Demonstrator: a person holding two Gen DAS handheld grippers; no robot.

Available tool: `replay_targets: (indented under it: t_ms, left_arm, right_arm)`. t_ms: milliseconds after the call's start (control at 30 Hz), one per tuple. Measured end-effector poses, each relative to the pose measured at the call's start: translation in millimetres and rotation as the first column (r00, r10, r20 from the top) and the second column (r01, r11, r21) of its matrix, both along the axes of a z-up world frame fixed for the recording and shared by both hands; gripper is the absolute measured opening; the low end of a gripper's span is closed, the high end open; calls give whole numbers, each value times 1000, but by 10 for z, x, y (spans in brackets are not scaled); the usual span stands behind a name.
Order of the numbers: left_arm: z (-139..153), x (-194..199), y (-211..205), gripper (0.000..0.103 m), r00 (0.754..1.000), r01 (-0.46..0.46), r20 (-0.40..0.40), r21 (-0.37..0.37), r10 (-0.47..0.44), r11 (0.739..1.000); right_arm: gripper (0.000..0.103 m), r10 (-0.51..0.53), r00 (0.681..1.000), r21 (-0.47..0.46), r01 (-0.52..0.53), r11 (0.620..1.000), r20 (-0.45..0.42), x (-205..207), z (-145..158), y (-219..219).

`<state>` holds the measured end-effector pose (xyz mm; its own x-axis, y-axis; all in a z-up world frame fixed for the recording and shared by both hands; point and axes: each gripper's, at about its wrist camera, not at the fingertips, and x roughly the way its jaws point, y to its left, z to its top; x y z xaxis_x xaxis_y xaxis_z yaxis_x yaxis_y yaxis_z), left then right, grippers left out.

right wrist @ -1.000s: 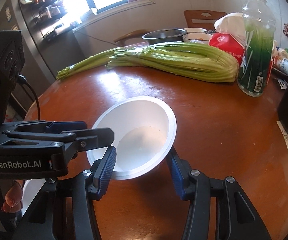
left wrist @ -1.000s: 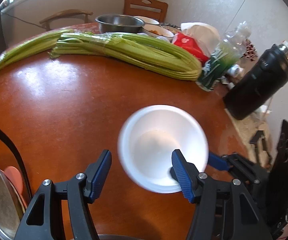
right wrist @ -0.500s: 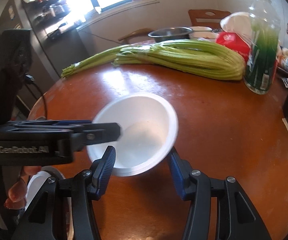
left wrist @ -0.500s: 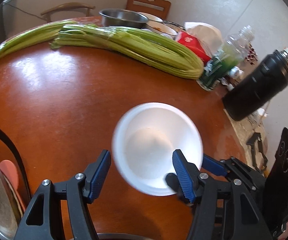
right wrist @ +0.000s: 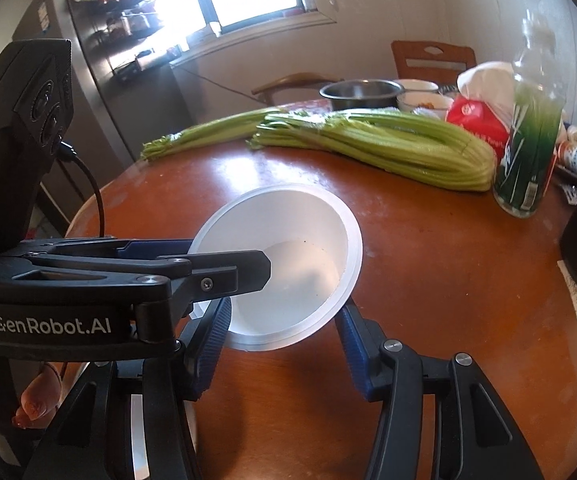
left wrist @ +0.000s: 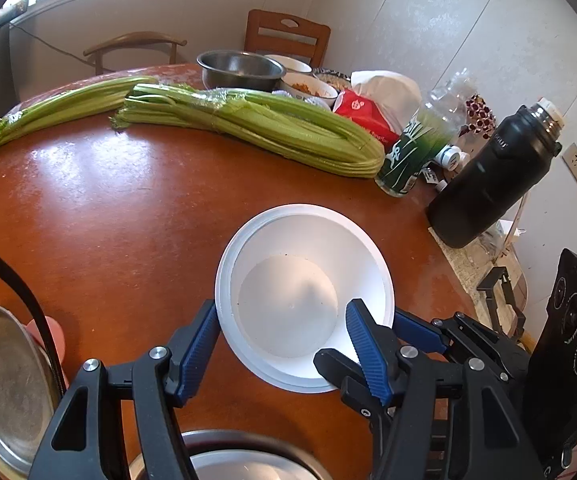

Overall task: Organize plates and bowls
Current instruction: 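Lift the red-printed cup with the left tool over the steel bowl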

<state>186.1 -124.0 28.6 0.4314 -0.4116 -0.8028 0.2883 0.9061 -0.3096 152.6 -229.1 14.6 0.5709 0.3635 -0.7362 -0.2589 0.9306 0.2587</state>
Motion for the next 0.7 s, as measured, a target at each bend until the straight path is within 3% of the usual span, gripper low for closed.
replay_targets:
  t_ms: [700]
  left_arm:
    - [332,-553,465,64,996,-31,83,-19,32,999]
  right_arm:
    - [56,55,995,-21,-53,998,85,-405,409,412]
